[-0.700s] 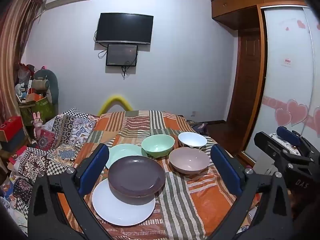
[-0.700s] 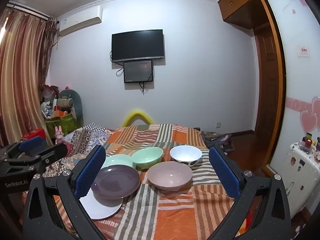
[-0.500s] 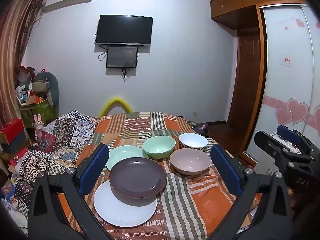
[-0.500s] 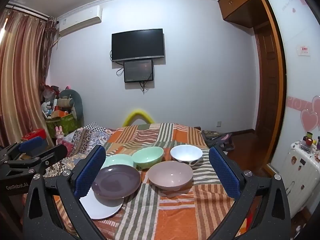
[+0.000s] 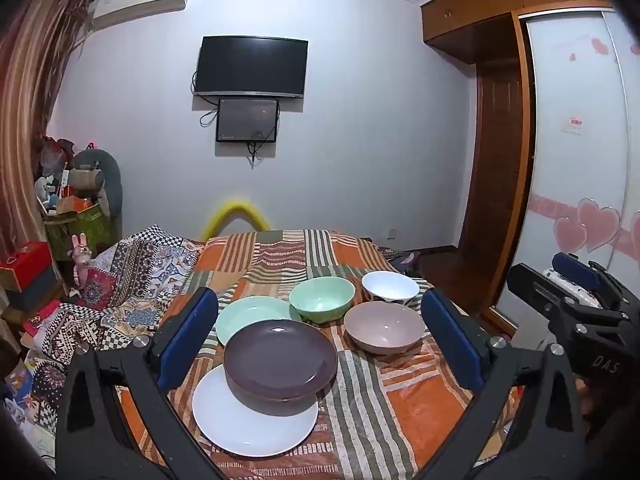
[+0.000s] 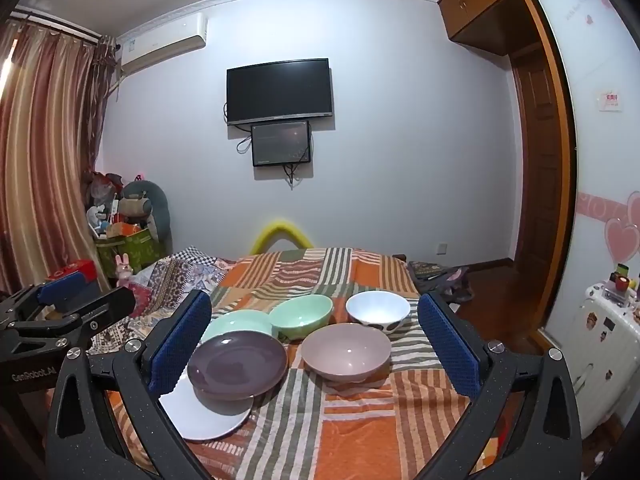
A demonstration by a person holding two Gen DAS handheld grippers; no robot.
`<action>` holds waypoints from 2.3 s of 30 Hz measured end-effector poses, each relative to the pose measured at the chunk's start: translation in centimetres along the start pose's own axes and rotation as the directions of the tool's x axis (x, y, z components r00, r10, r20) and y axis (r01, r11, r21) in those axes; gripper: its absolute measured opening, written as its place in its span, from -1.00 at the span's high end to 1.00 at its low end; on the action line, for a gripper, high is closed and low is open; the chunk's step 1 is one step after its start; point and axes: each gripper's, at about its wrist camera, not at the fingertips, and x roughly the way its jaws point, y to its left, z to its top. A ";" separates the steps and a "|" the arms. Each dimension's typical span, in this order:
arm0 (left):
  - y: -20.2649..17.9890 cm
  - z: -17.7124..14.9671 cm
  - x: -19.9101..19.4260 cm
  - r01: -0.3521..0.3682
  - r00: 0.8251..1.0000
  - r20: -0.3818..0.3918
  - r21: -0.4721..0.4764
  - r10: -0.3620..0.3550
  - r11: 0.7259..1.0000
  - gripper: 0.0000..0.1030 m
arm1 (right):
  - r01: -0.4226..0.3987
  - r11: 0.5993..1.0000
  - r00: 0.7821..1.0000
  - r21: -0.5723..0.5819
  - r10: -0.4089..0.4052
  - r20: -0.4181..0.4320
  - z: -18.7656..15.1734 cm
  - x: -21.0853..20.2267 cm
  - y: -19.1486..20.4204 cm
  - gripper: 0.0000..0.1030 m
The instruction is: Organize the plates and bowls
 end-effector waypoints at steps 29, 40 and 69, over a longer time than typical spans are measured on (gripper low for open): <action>-0.2 -0.3 -0.2 -0.002 1.000 0.003 0.002 0.002 1.000 -1.00 | -0.012 1.000 1.000 0.006 0.012 -0.005 0.3 0.1 0.1 -1.00; -0.3 -0.3 -0.1 -0.009 1.000 0.004 0.013 0.009 1.000 -1.00 | -0.013 1.000 1.000 0.008 0.013 -0.007 0.3 0.2 0.1 -1.00; 1.1 -0.4 1.7 0.035 0.999 -0.041 -0.006 -0.035 0.999 -1.00 | -0.022 0.999 0.999 0.025 0.023 -0.038 0.0 1.8 0.2 -1.00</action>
